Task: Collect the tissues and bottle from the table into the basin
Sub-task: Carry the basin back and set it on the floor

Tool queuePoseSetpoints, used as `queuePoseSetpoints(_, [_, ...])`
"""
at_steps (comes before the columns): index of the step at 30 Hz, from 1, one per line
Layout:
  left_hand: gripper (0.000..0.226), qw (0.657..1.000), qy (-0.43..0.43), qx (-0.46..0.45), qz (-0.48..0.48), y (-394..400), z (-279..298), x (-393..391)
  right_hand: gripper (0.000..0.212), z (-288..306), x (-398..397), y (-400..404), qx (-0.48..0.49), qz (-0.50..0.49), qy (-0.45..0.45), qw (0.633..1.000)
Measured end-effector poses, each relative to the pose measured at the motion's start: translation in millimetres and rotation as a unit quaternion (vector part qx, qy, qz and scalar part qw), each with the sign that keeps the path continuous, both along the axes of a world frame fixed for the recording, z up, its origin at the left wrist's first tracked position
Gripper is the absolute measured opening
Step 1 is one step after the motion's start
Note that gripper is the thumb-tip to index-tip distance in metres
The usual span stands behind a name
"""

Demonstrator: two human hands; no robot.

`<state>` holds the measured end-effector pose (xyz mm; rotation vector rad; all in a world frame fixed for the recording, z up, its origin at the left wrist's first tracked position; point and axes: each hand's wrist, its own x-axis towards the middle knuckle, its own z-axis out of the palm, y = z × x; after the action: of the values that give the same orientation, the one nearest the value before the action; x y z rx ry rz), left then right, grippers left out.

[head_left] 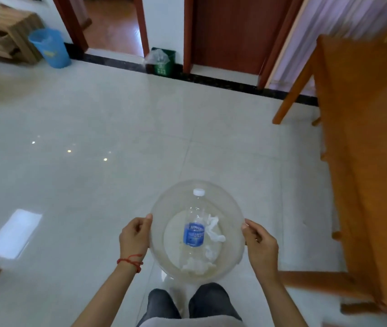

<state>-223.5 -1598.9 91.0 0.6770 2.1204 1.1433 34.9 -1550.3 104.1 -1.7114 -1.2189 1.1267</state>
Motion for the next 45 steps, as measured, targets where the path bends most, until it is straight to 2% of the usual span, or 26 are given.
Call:
queuePoseSetpoints(11, [0.039, 0.999, -0.008, -0.008, -0.051, 175.8, -16.0, 6.0, 0.023, -8.6, 7.5, 150.1, 0.005, -0.052, 0.001, 0.999])
queuePoseSetpoints(22, [0.041, 0.997, 0.007, 0.004, -0.073, 392.1, -8.0, 16.5, 0.020, 6.4, 20.0, 356.1, 0.007, -0.065, 0.005, 0.998])
queuePoseSetpoints(36, [0.041, 0.988, 0.011, -0.003, -0.153, 697.5, -8.5, -9.3, 0.021, -3.8, -5.6, 622.1, 0.009, -0.158, 0.009, 0.987])
queuePoseSetpoints(45, [0.039, 0.980, 0.020, -0.021, -0.199, 864.3, -13.8, 8.2, 0.024, -7.3, 10.4, 760.6, 0.001, -0.176, -0.014, 0.984])
